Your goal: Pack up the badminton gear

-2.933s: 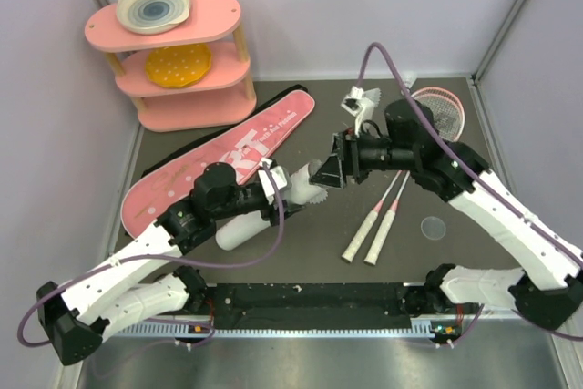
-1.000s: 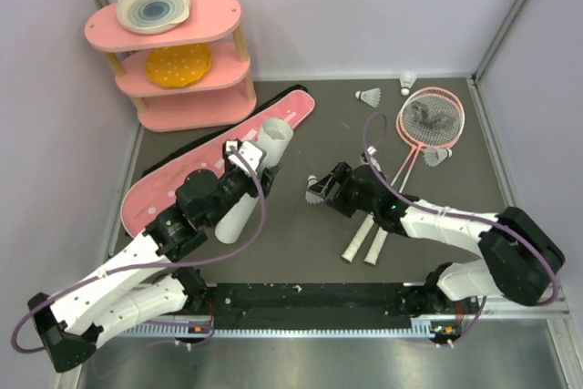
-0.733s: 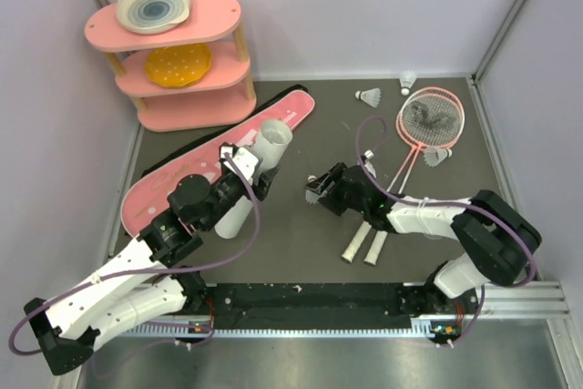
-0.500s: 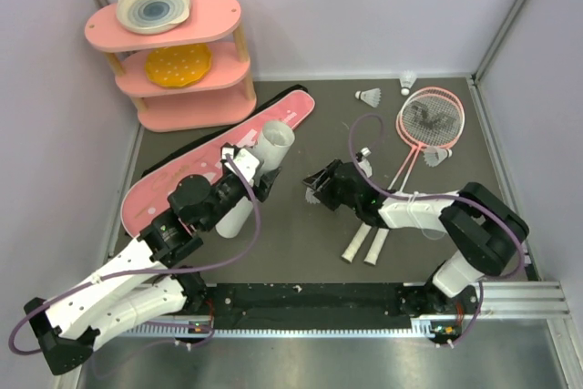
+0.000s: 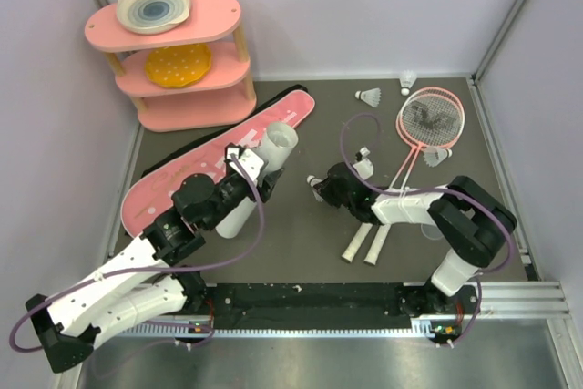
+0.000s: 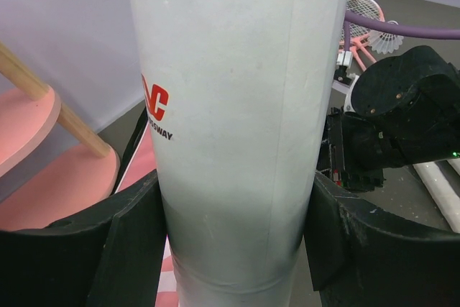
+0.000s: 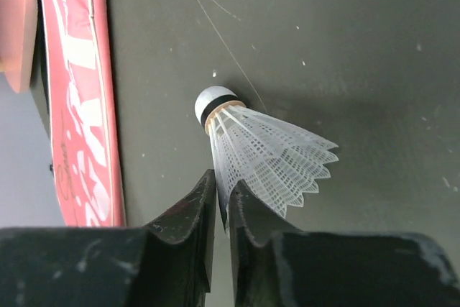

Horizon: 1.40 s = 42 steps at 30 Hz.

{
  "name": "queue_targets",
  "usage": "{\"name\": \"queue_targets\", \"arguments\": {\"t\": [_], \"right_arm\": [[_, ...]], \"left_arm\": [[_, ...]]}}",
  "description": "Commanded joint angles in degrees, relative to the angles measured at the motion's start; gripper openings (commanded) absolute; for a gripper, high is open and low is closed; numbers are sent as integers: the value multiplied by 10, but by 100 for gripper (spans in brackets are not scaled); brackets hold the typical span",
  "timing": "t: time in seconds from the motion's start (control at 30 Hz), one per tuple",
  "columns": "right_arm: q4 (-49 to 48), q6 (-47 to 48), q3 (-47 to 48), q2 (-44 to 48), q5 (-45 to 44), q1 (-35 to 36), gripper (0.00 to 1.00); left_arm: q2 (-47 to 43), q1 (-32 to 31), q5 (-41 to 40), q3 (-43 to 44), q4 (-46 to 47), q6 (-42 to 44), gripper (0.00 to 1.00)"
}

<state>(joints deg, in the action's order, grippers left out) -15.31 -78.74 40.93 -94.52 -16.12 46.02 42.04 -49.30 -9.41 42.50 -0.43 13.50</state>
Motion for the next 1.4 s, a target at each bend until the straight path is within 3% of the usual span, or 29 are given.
{"name": "queue_targets", "arguments": {"t": [0.0, 0.03, 0.13, 0.23, 0.33, 0.43, 0.5, 0.7, 0.9, 1.2, 1.23, 1.37], "right_arm": [[13, 115, 18, 52, -20, 6, 4], [18, 189, 20, 79, -16, 5, 0], [82, 336, 43, 128, 19, -6, 0], [156, 430, 78, 210, 50, -27, 0], [220, 511, 91, 311, 142, -52, 0], [342, 591, 164, 374, 205, -52, 0], [435, 610, 223, 403, 212, -52, 0], [537, 629, 324, 421, 314, -38, 0], [571, 634, 388, 378, 295, 28, 0], [606, 635, 417, 334, 295, 51, 1], [604, 633, 424, 329, 304, 53, 9], [580, 616, 436, 303, 344, 57, 23]], "left_arm": [[5, -3, 11, 1, 38, 13, 17], [6, -4, 14, 1, 38, 14, 17], [12, -4, 38, 2, 36, 15, 17], [18, -4, 69, 2, 36, 18, 17], [31, -8, 117, 6, 32, 22, 17], [40, -12, 141, 7, 30, 24, 17], [45, -15, 158, 7, 29, 25, 17], [64, -24, 186, 11, 25, 27, 17], [70, -29, 186, 11, 22, 33, 17], [73, -34, 188, 10, 21, 38, 17], [74, -34, 194, 10, 21, 37, 17], [77, -38, 197, 10, 20, 41, 17]]}}
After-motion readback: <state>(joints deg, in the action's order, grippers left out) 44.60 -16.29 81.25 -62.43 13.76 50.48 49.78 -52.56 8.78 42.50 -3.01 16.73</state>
